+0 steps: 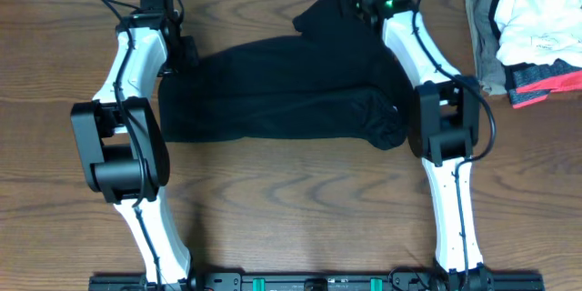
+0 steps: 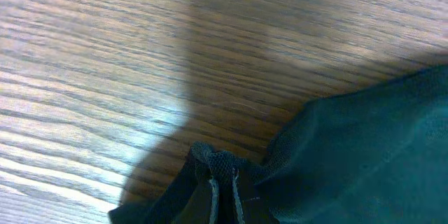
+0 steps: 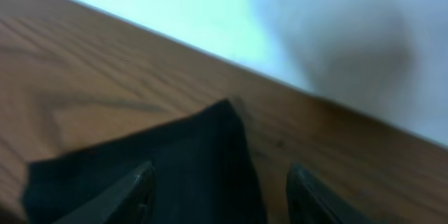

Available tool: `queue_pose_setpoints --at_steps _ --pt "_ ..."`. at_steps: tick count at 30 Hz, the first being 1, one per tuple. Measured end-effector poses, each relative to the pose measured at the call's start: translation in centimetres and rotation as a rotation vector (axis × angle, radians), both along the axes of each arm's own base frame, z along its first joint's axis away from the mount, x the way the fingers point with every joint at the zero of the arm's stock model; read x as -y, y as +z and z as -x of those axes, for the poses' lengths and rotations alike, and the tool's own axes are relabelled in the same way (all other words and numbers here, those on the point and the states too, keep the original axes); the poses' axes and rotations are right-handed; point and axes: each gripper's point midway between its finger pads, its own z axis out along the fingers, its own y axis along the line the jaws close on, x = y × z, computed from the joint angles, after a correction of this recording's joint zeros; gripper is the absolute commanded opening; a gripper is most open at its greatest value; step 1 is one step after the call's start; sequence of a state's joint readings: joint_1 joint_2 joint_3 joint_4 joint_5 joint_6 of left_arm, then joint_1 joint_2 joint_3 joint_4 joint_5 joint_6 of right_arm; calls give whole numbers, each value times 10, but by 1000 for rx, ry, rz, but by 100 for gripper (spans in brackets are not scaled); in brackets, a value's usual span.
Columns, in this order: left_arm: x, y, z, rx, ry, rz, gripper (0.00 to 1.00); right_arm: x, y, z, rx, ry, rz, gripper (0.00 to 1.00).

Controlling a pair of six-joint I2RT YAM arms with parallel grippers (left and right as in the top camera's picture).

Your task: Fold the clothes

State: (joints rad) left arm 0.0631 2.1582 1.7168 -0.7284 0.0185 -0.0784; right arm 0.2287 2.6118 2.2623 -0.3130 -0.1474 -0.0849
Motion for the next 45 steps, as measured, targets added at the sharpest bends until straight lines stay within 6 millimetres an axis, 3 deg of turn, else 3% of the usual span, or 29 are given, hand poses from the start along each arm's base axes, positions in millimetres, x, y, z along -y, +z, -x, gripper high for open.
queue_pose_setpoints --at_steps 4,12,19,24,29,35,41,45 --pt "3 0 1 -5 -6 0 6 -1 -15 -3 1 3 -2 56" --pt "3 -1 4 -19 -6 1 6 -4 -22 -9 27 8 -12 52" --pt "3 -2 6 -25 -5 1 6 -3 -47 -6 -7 8 -6 47" --pt "3 -2 5 -24 -5 1 6 -4 -57 -6 -21 -1 -17 30" --pt "3 -2 5 -23 -5 1 6 -4 -54 -8 -11 -7 -31 12" --pt "3 -2 5 -21 -5 1 6 -5 -57 -5 -31 -6 -40 2" --pt "3 -1 4 -19 -4 1 6 -7 -55 1 -78 2 -41 1" --pt "3 -1 4 -19 -4 1 6 -5 -35 -3 -74 0 -44 1"
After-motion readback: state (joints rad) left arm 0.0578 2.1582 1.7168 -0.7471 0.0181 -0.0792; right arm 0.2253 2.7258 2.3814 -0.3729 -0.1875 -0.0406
